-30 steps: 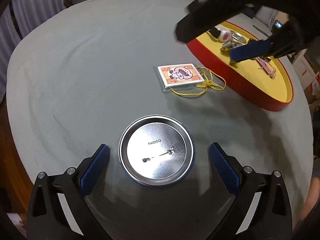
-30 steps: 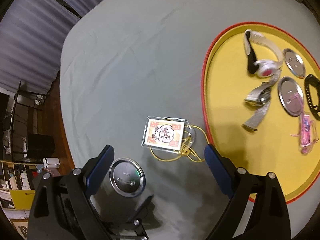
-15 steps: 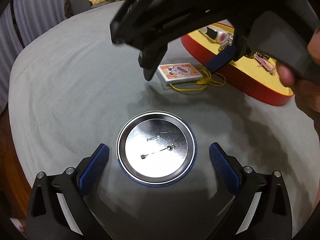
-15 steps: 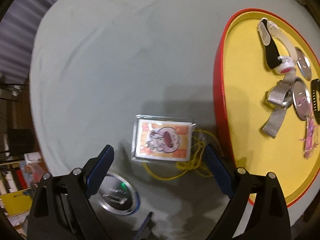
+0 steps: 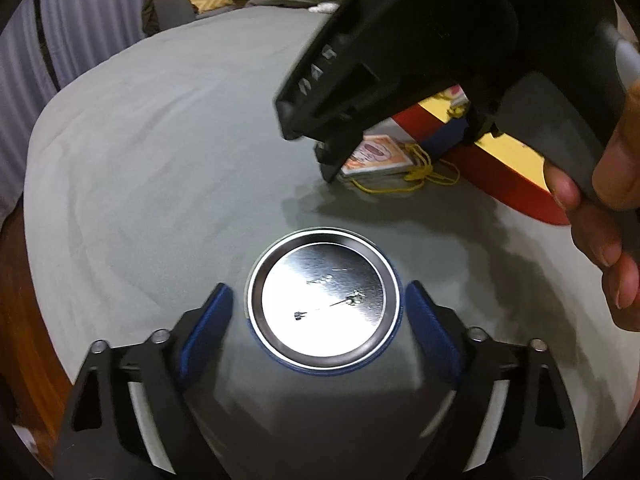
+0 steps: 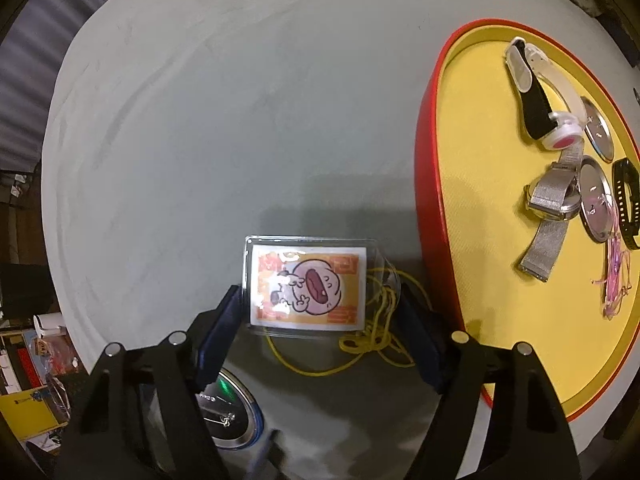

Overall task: Organize jewelry
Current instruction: 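Move the left tool to the silver pin button while the right tool approaches the yellow-corded badge, then close the left tool on the silver button while the right tool grips the yellow-corded badge, then carry the button and yellow-corded badge into the tray and open both tools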

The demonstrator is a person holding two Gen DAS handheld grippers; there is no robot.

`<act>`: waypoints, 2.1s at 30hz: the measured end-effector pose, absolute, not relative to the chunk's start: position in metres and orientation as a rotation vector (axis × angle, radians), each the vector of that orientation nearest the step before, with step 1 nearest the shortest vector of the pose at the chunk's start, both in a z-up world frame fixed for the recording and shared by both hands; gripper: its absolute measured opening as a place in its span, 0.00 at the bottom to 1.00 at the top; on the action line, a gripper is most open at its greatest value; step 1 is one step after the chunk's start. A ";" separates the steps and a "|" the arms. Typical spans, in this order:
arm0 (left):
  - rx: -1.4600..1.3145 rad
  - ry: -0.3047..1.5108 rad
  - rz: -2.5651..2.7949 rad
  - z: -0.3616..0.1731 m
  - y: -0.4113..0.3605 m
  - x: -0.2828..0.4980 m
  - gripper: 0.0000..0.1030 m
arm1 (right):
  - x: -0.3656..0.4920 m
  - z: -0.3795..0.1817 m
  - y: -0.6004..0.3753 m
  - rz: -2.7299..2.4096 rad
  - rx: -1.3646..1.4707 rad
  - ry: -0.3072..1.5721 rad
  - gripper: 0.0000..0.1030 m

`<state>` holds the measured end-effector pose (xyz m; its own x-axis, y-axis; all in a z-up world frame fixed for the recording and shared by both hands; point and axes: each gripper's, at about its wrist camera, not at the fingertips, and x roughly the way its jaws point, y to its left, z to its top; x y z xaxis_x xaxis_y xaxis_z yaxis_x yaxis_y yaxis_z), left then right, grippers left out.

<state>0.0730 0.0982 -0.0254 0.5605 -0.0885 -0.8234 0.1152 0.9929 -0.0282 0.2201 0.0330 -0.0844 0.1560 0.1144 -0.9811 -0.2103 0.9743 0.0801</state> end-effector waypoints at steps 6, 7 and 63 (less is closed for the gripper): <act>0.006 0.958 -0.121 -0.021 0.105 0.072 0.70 | 0.218 -0.072 0.044 0.249 -0.102 1.367 0.63; 0.006 0.957 -0.121 -0.020 0.104 0.072 0.70 | 0.217 -0.071 0.044 0.251 -0.102 1.365 0.63; 0.095 0.853 -0.409 0.118 -0.071 0.151 0.70 | 0.166 0.131 -0.197 0.136 0.099 1.002 0.60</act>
